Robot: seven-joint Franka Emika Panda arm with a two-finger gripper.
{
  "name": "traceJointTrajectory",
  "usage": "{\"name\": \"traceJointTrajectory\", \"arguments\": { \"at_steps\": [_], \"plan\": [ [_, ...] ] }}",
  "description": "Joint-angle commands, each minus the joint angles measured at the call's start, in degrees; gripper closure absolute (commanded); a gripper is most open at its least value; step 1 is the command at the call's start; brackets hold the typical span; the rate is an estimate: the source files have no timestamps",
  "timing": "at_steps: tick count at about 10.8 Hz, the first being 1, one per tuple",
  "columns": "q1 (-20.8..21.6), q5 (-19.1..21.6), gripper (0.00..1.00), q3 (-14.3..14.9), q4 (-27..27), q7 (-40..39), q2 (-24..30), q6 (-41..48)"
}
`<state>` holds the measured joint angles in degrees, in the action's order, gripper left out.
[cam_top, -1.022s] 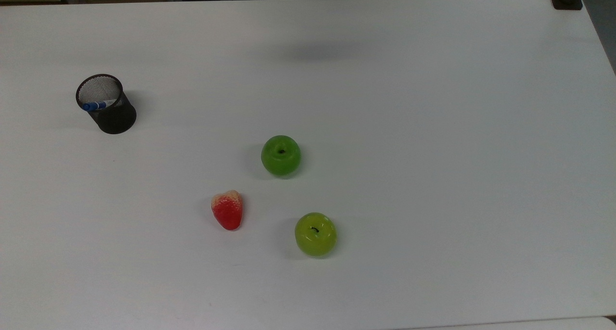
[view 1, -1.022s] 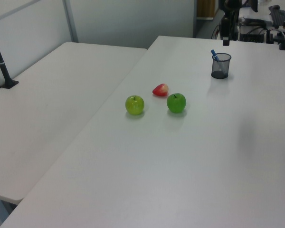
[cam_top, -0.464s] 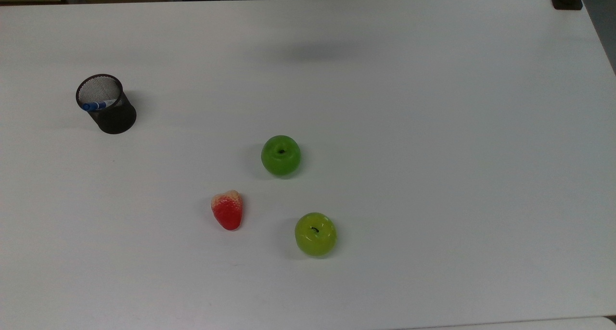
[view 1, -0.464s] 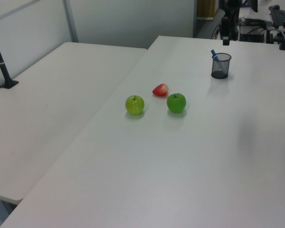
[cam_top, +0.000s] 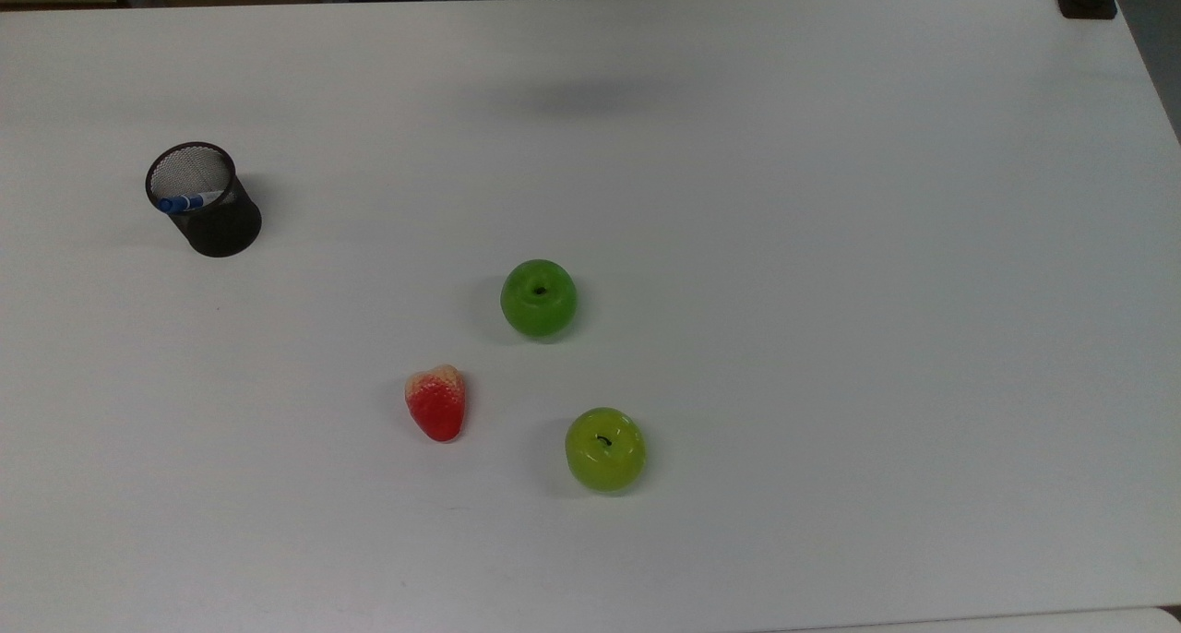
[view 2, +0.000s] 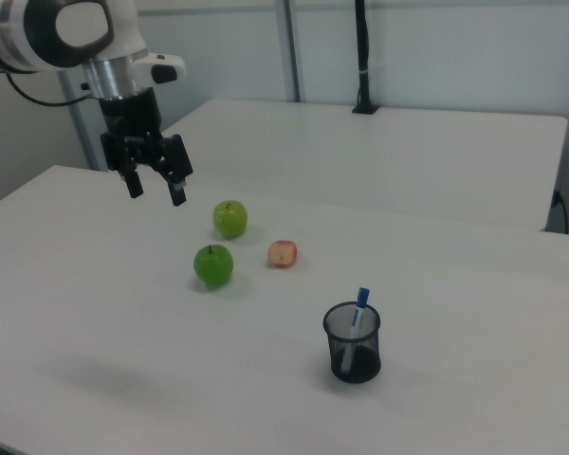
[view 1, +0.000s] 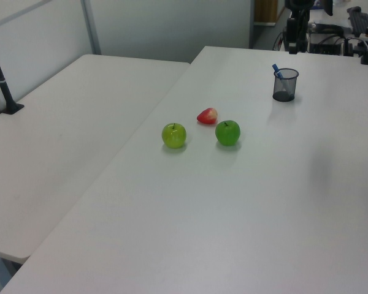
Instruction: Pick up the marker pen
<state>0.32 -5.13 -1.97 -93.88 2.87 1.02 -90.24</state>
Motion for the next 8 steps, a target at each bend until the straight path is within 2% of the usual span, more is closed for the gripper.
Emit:
{"name": "traceJointTrajectory", "arguments": {
  "at_steps": [1, 4, 6, 8],
  "plan": [
    [-4.44, 0.82, 0.0, 0.39, 0.54, -3.3, -0.76, 0.16],
    [-11.63, 0.47, 0.0, 0.39, 0.63, -7.25, -1.8, -0.02],
    [-16.73, 0.82, 0.0, 0.39, 3.52, -11.55, -3.65, -0.11],
    [-19.03, 0.73, 0.0, 0.39, 3.7, -14.19, -4.01, -1.24]
  ]
}}
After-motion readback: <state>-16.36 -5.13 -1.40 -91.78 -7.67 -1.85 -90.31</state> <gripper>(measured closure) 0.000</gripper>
